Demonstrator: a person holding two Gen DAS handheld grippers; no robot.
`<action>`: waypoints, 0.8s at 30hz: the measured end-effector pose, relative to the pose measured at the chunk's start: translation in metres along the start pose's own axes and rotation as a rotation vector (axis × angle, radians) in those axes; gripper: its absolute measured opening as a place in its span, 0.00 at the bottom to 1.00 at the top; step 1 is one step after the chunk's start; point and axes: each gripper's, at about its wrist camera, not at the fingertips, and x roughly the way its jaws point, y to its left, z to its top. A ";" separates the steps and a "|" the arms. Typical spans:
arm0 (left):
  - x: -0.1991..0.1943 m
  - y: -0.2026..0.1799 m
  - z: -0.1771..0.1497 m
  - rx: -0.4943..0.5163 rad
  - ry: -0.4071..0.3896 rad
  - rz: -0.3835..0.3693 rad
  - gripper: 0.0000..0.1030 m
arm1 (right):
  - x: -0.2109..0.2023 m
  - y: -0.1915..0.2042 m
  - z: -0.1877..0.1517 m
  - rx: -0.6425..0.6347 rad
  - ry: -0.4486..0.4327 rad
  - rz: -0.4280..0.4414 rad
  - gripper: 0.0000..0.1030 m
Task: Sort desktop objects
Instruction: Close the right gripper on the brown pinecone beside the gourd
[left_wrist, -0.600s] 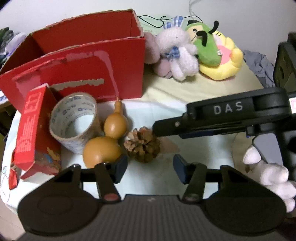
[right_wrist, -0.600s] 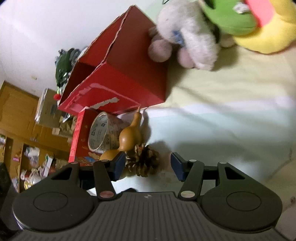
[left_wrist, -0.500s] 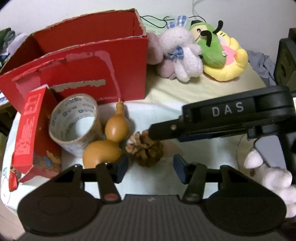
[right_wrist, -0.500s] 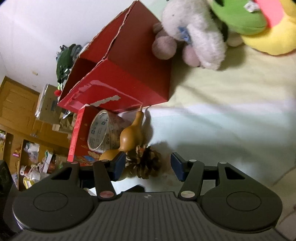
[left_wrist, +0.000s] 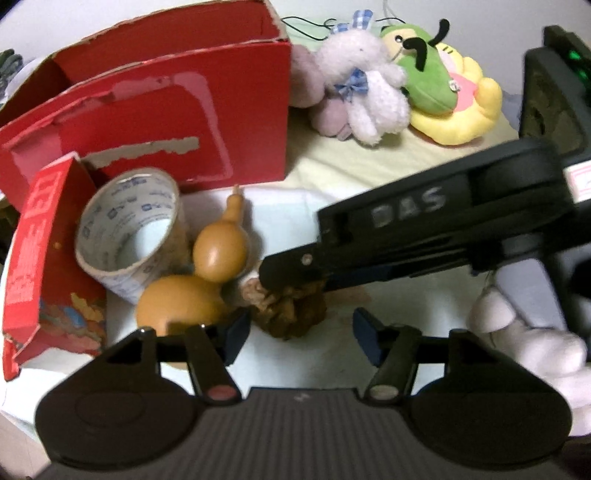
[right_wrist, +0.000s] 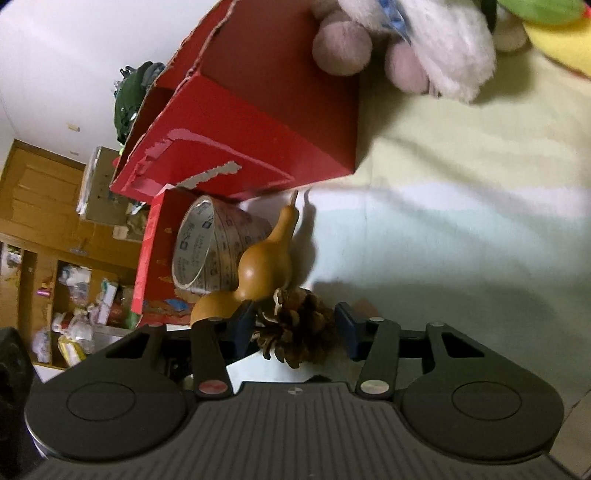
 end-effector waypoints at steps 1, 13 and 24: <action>0.001 -0.002 0.001 0.004 0.002 0.000 0.58 | -0.003 -0.004 0.000 0.014 0.000 0.028 0.42; -0.015 -0.041 0.028 0.124 -0.105 -0.076 0.41 | -0.062 -0.025 -0.001 0.097 -0.138 0.036 0.41; -0.089 -0.005 0.111 0.225 -0.331 -0.091 0.41 | -0.117 0.040 0.064 -0.015 -0.323 0.060 0.41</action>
